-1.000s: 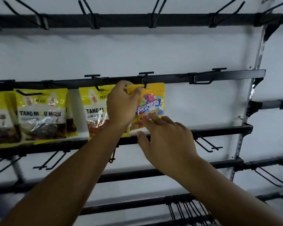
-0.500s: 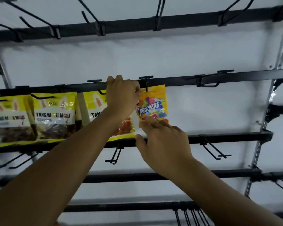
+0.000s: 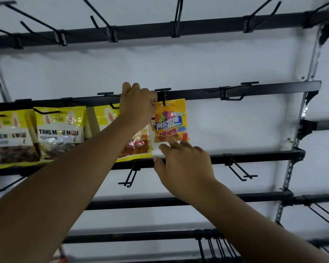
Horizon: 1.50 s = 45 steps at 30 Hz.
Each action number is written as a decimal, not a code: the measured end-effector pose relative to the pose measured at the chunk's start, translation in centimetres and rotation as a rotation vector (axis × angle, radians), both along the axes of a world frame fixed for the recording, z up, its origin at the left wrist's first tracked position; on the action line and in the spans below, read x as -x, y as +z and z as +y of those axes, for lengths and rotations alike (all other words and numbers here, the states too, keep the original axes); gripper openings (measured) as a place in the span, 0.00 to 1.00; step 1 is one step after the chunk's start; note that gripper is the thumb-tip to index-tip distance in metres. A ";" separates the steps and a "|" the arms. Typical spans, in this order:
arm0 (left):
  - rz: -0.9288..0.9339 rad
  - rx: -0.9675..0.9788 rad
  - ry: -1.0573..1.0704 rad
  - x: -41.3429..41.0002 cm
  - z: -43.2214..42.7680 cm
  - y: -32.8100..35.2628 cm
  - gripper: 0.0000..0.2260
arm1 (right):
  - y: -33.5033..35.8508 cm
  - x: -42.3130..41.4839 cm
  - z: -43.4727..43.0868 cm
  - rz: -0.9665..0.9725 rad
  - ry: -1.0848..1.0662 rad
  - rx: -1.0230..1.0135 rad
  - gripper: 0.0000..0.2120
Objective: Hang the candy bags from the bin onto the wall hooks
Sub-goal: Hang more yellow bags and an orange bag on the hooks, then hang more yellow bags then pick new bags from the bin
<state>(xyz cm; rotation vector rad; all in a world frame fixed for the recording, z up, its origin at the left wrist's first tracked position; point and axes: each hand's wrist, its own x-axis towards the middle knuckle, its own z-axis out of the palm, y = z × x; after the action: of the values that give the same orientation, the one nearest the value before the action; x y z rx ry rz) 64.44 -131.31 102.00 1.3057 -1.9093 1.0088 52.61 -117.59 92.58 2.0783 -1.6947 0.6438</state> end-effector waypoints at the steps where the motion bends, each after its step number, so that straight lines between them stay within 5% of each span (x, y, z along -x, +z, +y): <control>1: 0.003 -0.002 -0.001 -0.2 0.3 -0.1 0.10 | 0.1 0.1 0.0 0.006 -0.004 -0.006 0.19; 16: -0.127 0.084 0.069 -4.9 7.5 -7.5 0.15 | -0.9 -0.4 -0.1 0.050 -0.016 -0.141 0.24; 36: -0.072 -0.260 -0.005 -16.9 12.6 -23.2 0.14 | -11.8 -12.6 2.7 0.053 -0.099 -0.348 0.27; 45: -0.090 -0.579 0.027 -21.1 12.5 -31.7 0.19 | -19.0 -17.1 2.1 0.046 -0.146 -0.513 0.26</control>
<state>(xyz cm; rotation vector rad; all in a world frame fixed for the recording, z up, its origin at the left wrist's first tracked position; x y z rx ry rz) 85.57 -118.77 70.29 1.6175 -2.3623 0.5426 69.72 -115.51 73.61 2.2349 -2.1282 0.1156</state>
